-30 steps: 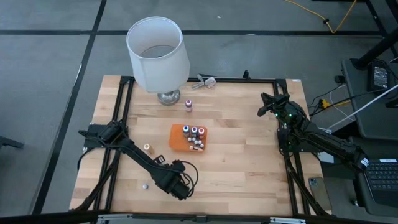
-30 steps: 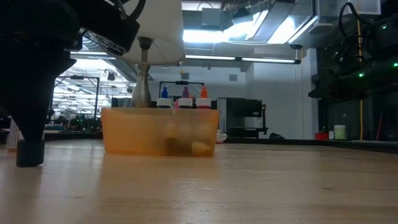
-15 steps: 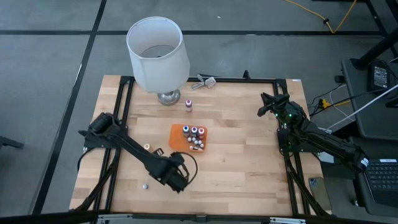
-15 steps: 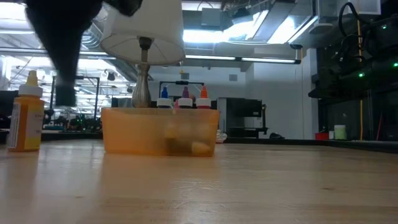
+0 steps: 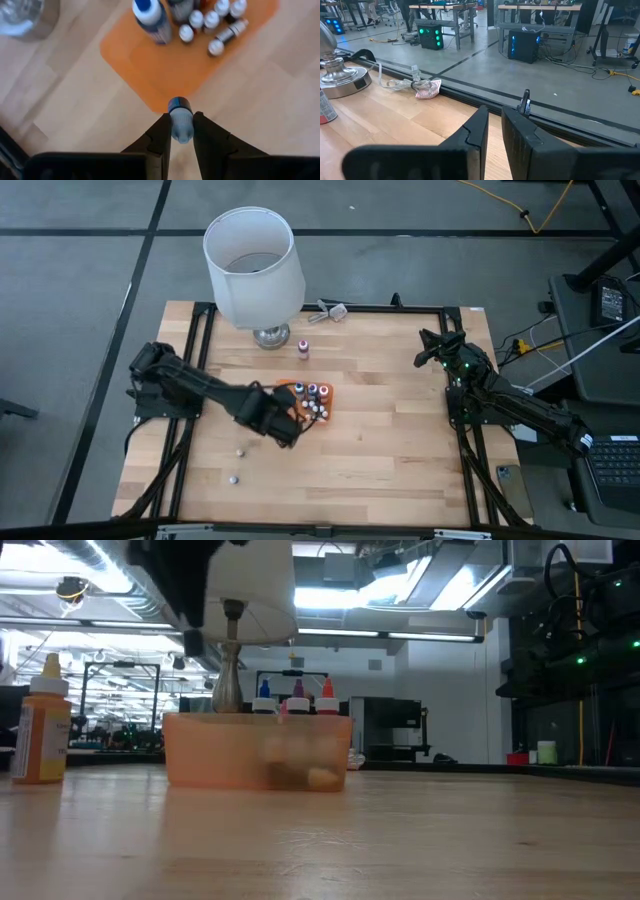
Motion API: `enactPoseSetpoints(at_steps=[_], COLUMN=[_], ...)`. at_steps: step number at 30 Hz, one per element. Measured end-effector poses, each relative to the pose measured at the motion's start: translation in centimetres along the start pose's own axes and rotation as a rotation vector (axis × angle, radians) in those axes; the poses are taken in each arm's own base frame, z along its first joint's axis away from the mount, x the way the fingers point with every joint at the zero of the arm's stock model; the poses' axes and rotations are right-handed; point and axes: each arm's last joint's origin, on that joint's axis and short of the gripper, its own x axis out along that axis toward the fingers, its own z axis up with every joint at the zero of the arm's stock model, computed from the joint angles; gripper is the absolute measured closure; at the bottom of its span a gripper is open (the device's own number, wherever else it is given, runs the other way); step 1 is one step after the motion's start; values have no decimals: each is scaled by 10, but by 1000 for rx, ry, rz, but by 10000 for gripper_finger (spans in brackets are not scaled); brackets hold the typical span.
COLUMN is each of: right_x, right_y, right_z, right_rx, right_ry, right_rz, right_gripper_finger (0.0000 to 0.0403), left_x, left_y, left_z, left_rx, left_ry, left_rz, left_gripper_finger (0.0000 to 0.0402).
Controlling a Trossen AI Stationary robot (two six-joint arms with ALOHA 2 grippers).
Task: Pick & Place food coloring
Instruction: Put the small blue food coloring bottle into the orange bin
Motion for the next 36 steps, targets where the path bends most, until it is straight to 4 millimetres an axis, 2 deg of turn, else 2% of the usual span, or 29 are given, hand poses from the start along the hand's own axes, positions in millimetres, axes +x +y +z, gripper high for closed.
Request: enactPoseSetpoints(at_steps=[5, 11, 23, 36], right_x=[0, 0, 0, 0], right_y=[0, 0, 0, 0], right_z=[0, 0, 0, 0], right_rx=[0, 0, 0, 0], right_ry=[0, 1, 1, 0], right_rz=[0, 0, 0, 0], right_gripper_finger=[345, 345, 345, 345], left_x=[12, 41, 94, 128], left_y=[6, -4, -19, -27], left_z=[20, 33, 43, 49], left_rx=[52, 112, 187, 203], left_ry=[6, 31, 84, 130], left_rz=[1, -45, -11, -27], left_gripper_finger=[338, 338, 338, 338])
